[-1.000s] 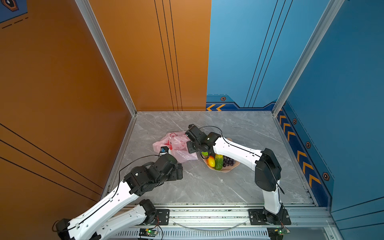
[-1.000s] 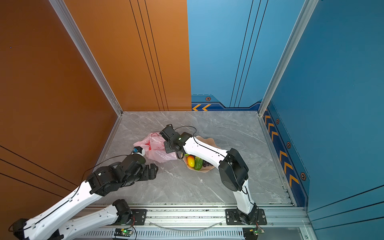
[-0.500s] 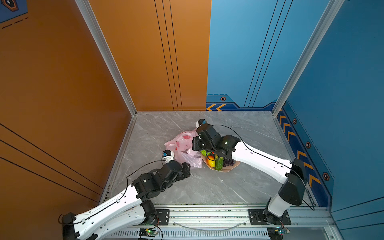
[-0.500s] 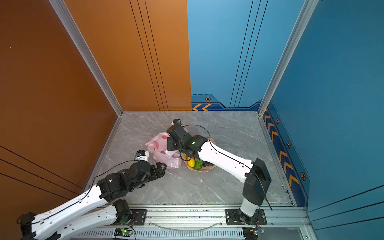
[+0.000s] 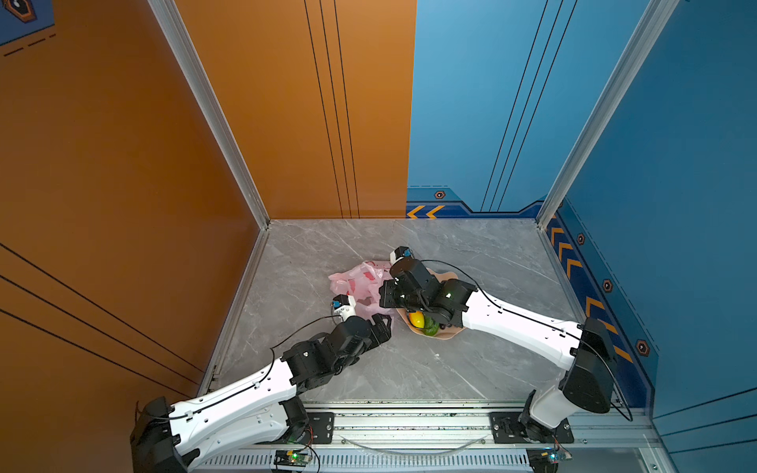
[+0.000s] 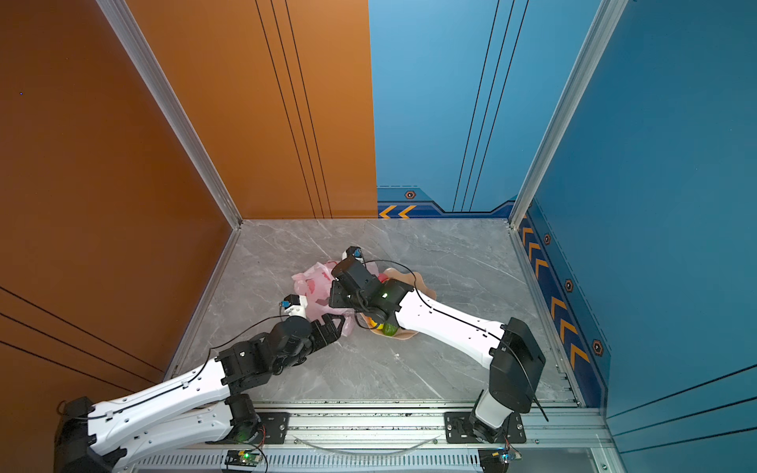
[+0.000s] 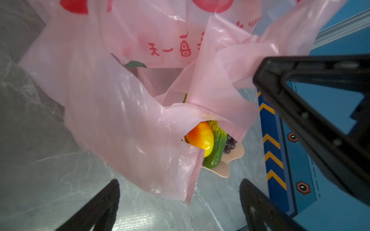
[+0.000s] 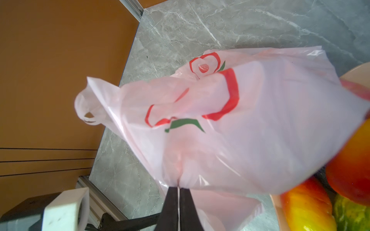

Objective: Place the fruits into the plastic bag

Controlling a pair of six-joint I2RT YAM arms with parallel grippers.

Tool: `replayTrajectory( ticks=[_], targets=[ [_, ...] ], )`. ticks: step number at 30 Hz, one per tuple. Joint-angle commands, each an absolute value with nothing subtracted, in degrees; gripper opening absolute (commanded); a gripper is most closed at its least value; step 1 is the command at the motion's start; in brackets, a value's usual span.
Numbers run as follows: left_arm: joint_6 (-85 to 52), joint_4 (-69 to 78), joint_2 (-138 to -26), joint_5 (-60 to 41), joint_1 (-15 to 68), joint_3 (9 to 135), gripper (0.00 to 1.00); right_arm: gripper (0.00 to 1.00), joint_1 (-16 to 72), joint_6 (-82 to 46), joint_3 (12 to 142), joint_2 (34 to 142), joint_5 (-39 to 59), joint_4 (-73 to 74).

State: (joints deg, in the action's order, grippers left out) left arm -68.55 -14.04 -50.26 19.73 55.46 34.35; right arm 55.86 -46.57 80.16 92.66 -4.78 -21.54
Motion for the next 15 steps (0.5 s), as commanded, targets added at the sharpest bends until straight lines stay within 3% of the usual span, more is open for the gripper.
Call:
replayTrajectory(
  ticks=[1, 9, 12, 15],
  targets=[
    [-69.4, -11.8, -49.5, 20.6, 55.6, 33.7, 0.94, 0.00, 56.2, -48.5, 80.2, 90.8, -6.4, -20.0],
    [-72.2, -14.8, -55.1, 18.3, 57.7, 36.6, 0.88, 0.00, 55.6, -49.9, 81.7, 91.7, -5.2, -19.4],
    [-73.3, -14.3, -55.4, 20.3, 58.3, 35.6, 0.71, 0.00, 55.5, -50.0, 81.9, 91.2, -4.8, -19.4],
    [-71.8, -12.9, -56.3, 22.1, 57.6, 35.9, 0.62, 0.00, 55.5, -50.1, 81.5, 90.4, -4.7, -19.5]
  ],
)
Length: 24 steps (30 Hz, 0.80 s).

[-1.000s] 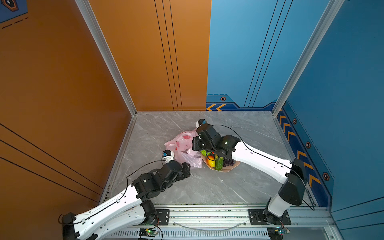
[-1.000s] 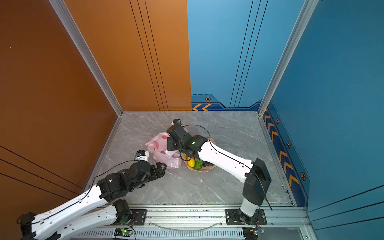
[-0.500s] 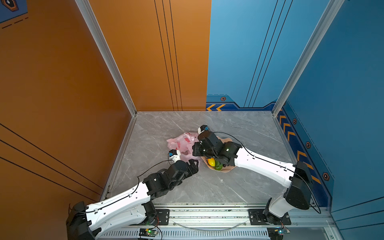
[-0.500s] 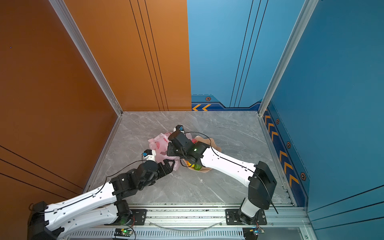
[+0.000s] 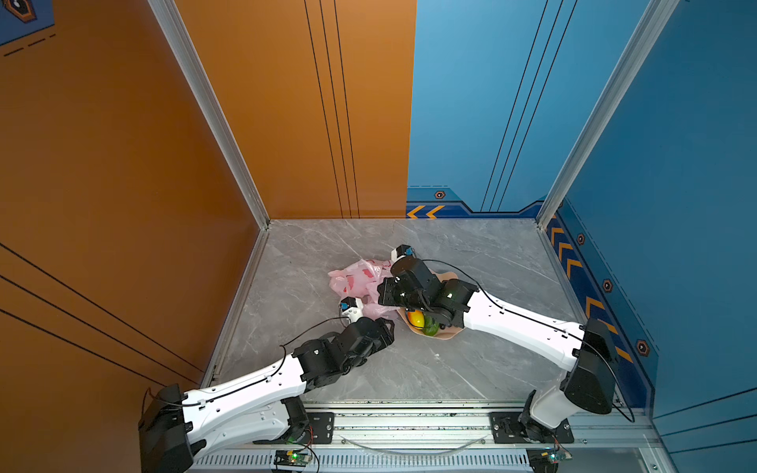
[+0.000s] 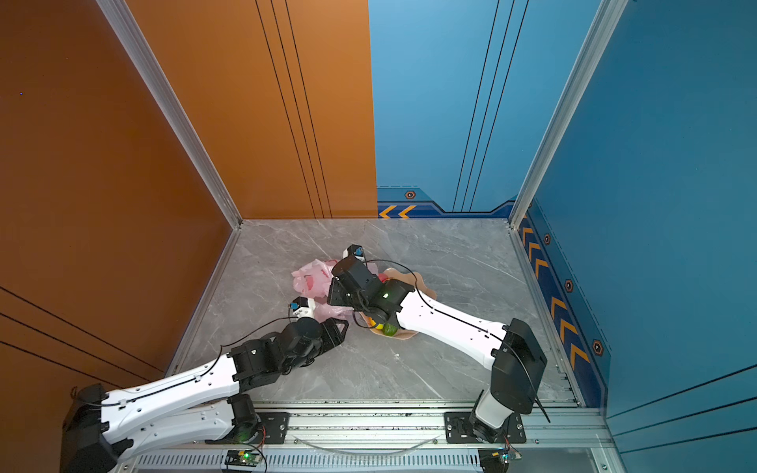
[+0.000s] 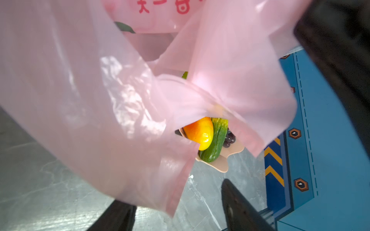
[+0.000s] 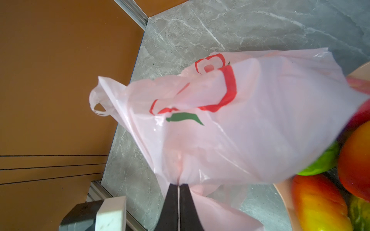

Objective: Place the fruits into the plastic bag

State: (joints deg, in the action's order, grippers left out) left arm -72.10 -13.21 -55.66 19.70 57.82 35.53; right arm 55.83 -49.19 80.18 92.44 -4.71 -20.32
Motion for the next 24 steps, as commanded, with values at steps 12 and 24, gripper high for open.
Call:
replayTrajectory(
  ticks=[12, 24],
  targets=[
    [-55.0, -30.5, -48.5, 18.0, 45.4, 43.0, 0.00, 0.00, 49.6, -47.9, 79.4, 85.7, 1.7, -22.7],
    [-48.0, -37.3, -43.0, -0.7, 35.1, 44.4, 0.00, 0.72, 49.1, -41.5, 81.4, 89.9, 14.6, -30.6]
  ],
)
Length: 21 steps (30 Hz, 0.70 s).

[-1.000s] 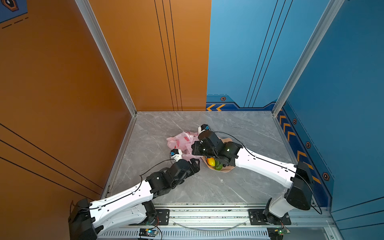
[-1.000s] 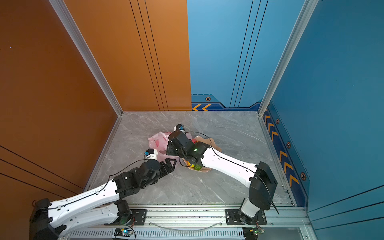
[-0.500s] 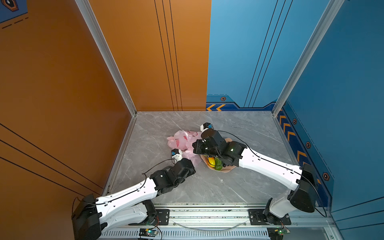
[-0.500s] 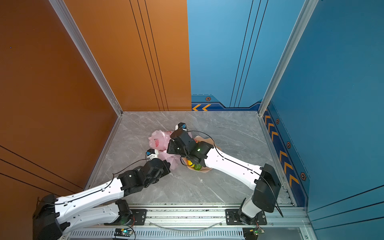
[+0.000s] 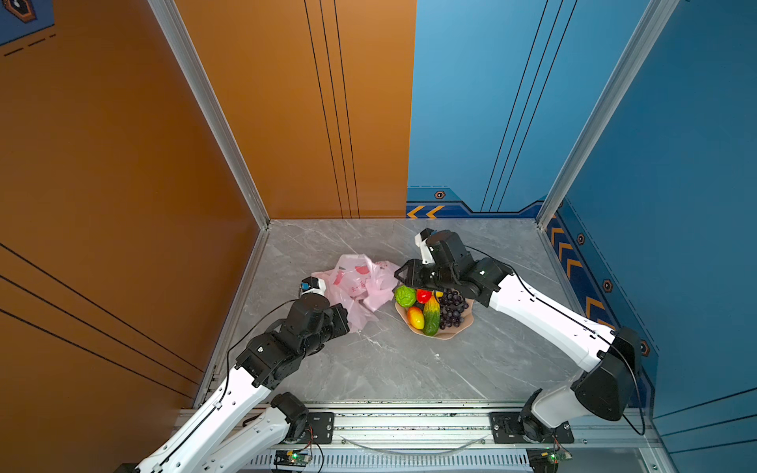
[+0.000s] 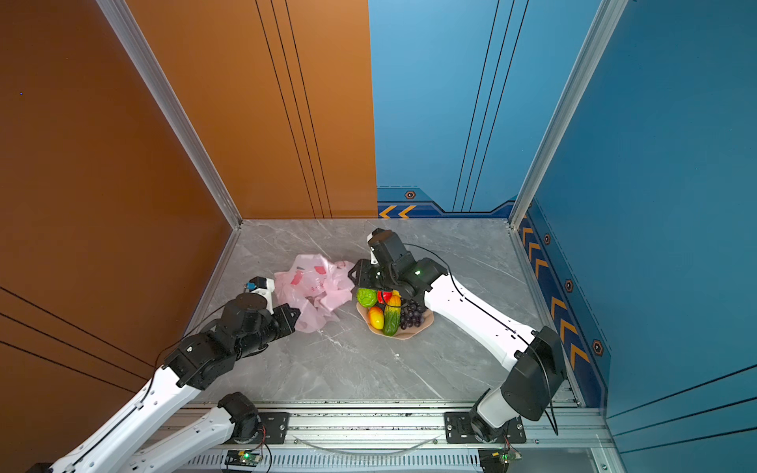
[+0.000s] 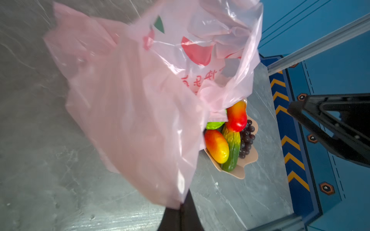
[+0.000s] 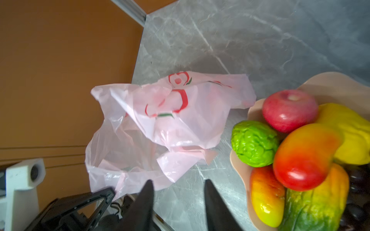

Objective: Place the fruits into the plastic bag

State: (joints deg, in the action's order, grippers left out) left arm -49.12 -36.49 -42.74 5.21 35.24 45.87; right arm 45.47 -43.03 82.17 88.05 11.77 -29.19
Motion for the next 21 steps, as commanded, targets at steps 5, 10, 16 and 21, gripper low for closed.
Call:
replayTrajectory(
  ticks=[5, 10, 16, 21],
  targets=[
    [-47.8, -36.7, -42.8, -1.9, 35.1, 45.0, 0.00, 1.00, 53.8, -41.7, 82.8, 94.6, 11.0, -30.5],
    [-48.8, -36.7, -41.3, -2.8, 35.2, 44.9, 0.00, 1.00, 57.4, -41.3, 84.5, 97.3, 3.5, -34.4],
    [-49.9, -36.8, -39.5, -3.5, 35.2, 44.7, 0.00, 1.00, 56.9, -42.1, 84.4, 99.4, -0.4, -34.1],
    [-50.2, -37.4, -38.5, -4.0, 35.2, 45.9, 0.00, 1.00, 54.9, -41.0, 88.3, 102.9, -1.0, -34.1]
  ],
)
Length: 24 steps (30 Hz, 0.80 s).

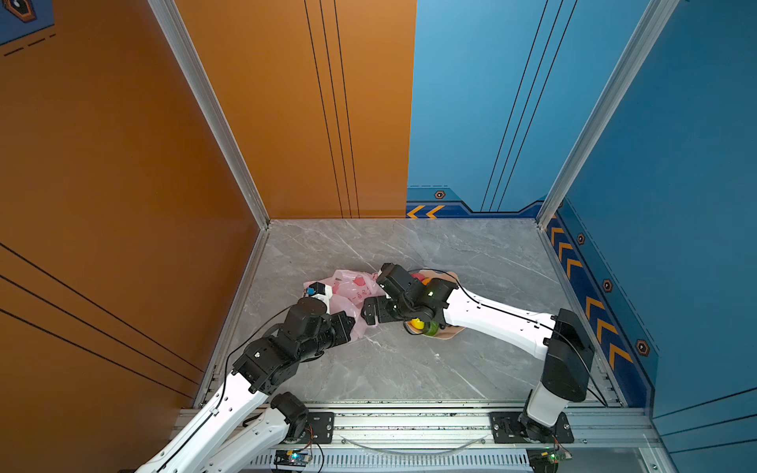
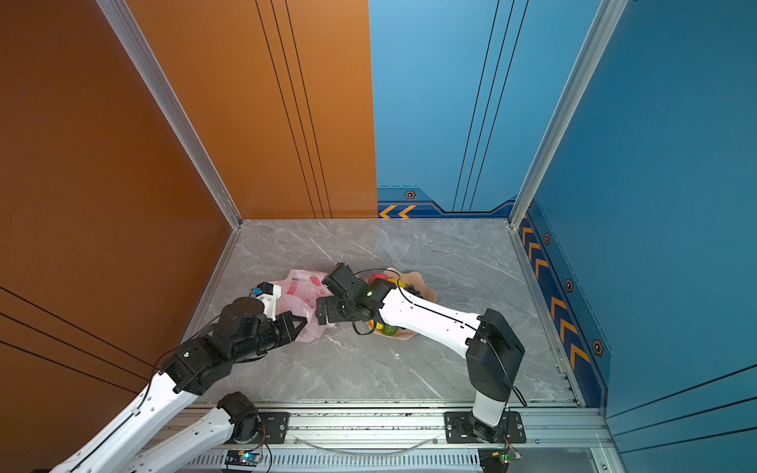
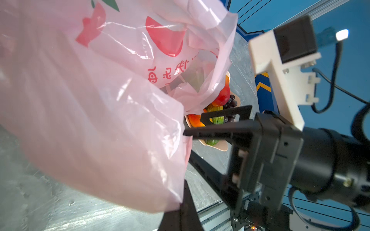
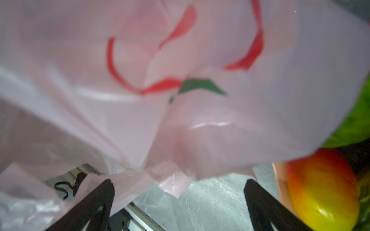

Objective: Place the fruits into the plastic bag

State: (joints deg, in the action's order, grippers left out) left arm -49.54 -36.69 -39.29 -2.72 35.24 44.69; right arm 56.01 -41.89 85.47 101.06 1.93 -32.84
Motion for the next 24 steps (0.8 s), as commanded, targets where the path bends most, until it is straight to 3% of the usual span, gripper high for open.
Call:
replayTrajectory(
  ticks=[1, 16, 19, 24],
  targets=[
    [-50.2, -37.7, -38.3, -4.0, 35.3, 46.3, 0.00, 1.00, 54.6, -40.7, 89.2, 103.5, -1.1, -34.1],
    [-48.3, -43.1, -37.1, -5.2, 32.0, 54.9, 0.00, 0.97, 53.2, -36.7, 94.8, 109.8, -4.8, -38.1],
    [-46.7, -46.0, -37.1, -4.8, 30.5, 57.2, 0.00, 0.83, 52.5, -36.0, 94.2, 108.5, -6.6, -38.1],
    [-43.2, -52.3, -36.9, -3.8, 27.1, 62.6, 0.00, 0.41, 49.8, -35.1, 91.5, 105.9, -7.2, -36.3]
  ],
)
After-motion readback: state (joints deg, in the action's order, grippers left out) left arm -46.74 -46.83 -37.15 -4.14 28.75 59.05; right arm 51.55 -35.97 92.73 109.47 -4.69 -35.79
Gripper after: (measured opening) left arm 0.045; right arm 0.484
